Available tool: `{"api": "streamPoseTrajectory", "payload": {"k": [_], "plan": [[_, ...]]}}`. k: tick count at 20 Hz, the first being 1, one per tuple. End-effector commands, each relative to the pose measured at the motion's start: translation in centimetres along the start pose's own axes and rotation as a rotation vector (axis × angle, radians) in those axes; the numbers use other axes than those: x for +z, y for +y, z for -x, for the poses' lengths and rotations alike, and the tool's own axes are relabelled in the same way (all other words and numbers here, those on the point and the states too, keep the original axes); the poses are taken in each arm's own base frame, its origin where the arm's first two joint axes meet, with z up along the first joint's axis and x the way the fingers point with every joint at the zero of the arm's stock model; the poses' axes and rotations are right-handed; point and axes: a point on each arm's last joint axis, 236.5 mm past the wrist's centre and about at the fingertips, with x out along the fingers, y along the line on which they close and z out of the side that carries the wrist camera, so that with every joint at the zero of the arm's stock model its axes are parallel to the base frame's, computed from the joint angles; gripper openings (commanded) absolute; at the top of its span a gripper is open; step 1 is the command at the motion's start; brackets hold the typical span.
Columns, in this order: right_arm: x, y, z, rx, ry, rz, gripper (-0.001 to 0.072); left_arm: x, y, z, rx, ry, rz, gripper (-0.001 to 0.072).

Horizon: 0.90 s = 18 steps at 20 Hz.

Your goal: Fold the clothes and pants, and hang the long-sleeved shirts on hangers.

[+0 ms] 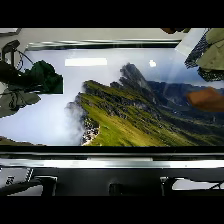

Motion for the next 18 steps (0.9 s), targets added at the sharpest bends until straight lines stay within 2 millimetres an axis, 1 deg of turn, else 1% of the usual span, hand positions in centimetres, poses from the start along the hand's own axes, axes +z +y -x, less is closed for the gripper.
{"api": "streamPoseTrajectory", "payload": {"k": [1, 2, 5, 8, 10, 13, 16, 18], "plan": [[-1.8, -9.3, -0.2, -0.346, 0.076, 0.077, 0.0032, -0.2, 0.2, -0.1, 0.006, 0.01, -0.002, 0.002], [-2.5, -10.6, -0.7, -0.375, 0.093, 0.065, 0.0032, -0.2, 0.2, -0.2, 0.007, 0.013, -0.002, 0.002], [-5.6, -13.4, -2.7, -0.44, 0.157, 0.067, 0.0033, -0.2, 0.2, -0.5, 0.007, 0.021, 0.0, 0.002], [-8.1, -17.0, -3.9, -0.551, 0.218, 0.079, 0.0034, -0.2, 0.3, -0.6, 0.008, 0.022, 0.0, 0.002], [-9.4, -18.6, -4.5, -0.602, 0.26, 0.09, 0.0034, -0.2, 0.3, -0.6, 0.008, 0.023, 0.0, 0.002], [-11.4, -20.3, -5.1, -0.653, 0.319, 0.096, 0.0034, -0.2, 0.3, -0.6, 0.008, 0.023, 0.0, 0.002], [-12.2, -22.2, -5.0, -0.731, 0.337, 0.1, 0.0034, -0.2, 0.3, -0.7, 0.008, 0.023, 0.0, 0.002], [-12.4, -23.0, -4.7, -0.763, 0.345, 0.101, 0.0035, -0.2, 0.3, -0.7, 0.008, 0.023, 0.0, 0.002]]}}
